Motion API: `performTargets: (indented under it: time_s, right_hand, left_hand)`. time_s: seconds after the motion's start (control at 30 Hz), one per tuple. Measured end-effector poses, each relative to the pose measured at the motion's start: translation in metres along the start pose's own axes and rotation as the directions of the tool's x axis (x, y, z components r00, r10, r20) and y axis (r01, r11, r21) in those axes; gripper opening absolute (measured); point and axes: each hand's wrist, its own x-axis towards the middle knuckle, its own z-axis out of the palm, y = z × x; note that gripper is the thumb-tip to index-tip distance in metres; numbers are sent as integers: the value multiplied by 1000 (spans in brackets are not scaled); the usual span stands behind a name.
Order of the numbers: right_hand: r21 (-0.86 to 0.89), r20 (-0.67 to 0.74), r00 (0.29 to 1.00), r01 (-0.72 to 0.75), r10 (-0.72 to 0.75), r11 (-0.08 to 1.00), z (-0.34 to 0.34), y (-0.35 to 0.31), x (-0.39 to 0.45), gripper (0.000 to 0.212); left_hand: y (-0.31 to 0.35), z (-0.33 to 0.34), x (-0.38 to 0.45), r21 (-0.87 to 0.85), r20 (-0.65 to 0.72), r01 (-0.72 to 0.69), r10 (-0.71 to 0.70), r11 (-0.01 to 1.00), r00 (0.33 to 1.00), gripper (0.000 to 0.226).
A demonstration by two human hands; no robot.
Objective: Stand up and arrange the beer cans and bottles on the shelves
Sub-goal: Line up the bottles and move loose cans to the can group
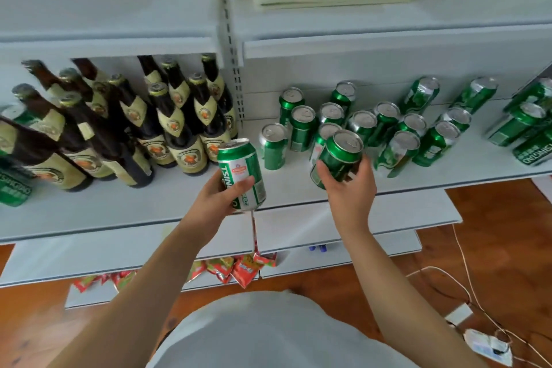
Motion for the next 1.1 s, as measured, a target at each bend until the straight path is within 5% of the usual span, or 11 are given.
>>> performTargets:
  time_s: [0.23,0.37,0.6,0.8,0.93,1.1]
  right_hand:
    - [85,225,973,33,-52,996,93,-100,-102,65]
    - [117,349,935,32,-71,993,160,-142,-168,77]
    - [139,585,799,67,-136,988,297,-199,-289,79]
    - [85,683,711,148,-166,985,392,-216,-330,72]
    - [8,707,684,243,-177,970,452,-205,-337,75]
    - [-70,615,765,292,-190,954,491,-195,-342,78]
  left_hand:
    - [25,-120,-74,160,-26,-140,146,977,989,52]
    - [31,-216,-129,220,-149,-150,186,964,971,51]
    - [18,-393,-206,288,-574,-58,221,956,789,60]
    - [17,-489,-206,248,-724,-20,199,969,661,51]
    - [19,-545,-170,265,-740,9,197,964,643,58]
    - [15,-589,-130,326,-678,77,177,942,713,66]
